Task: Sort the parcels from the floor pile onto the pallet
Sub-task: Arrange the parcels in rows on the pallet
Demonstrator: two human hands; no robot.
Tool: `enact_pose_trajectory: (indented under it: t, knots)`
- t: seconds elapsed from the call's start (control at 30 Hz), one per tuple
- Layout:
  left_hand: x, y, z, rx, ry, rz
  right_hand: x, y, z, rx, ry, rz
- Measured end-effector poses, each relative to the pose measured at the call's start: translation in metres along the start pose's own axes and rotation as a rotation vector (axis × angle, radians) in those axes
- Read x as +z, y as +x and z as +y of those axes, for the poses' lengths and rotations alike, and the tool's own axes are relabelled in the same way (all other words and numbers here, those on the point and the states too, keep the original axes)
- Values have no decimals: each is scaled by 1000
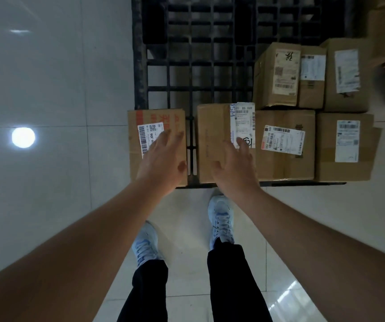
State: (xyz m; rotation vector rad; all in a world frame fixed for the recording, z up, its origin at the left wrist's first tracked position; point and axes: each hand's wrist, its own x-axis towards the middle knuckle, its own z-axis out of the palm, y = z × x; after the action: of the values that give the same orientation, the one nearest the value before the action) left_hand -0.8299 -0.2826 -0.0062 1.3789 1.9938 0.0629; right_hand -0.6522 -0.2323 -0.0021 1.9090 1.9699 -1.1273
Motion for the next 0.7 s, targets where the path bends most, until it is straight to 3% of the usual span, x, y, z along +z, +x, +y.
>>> enact_pose_trajectory:
  t: [0.13, 0.3, 0.57, 0.7]
  knots:
    - [25, 15, 23, 90, 26, -53, -4, 17, 35, 92, -21, -54]
    - [55, 28, 36, 112, 57, -102, 1, 30, 63, 48, -34, -130]
    - [58, 23, 41, -30, 54, -157, 9, 22, 64, 22, 75, -208]
    - [47, 19, 43, -7, 49, -156, 1, 30, 63, -15, 37, -252]
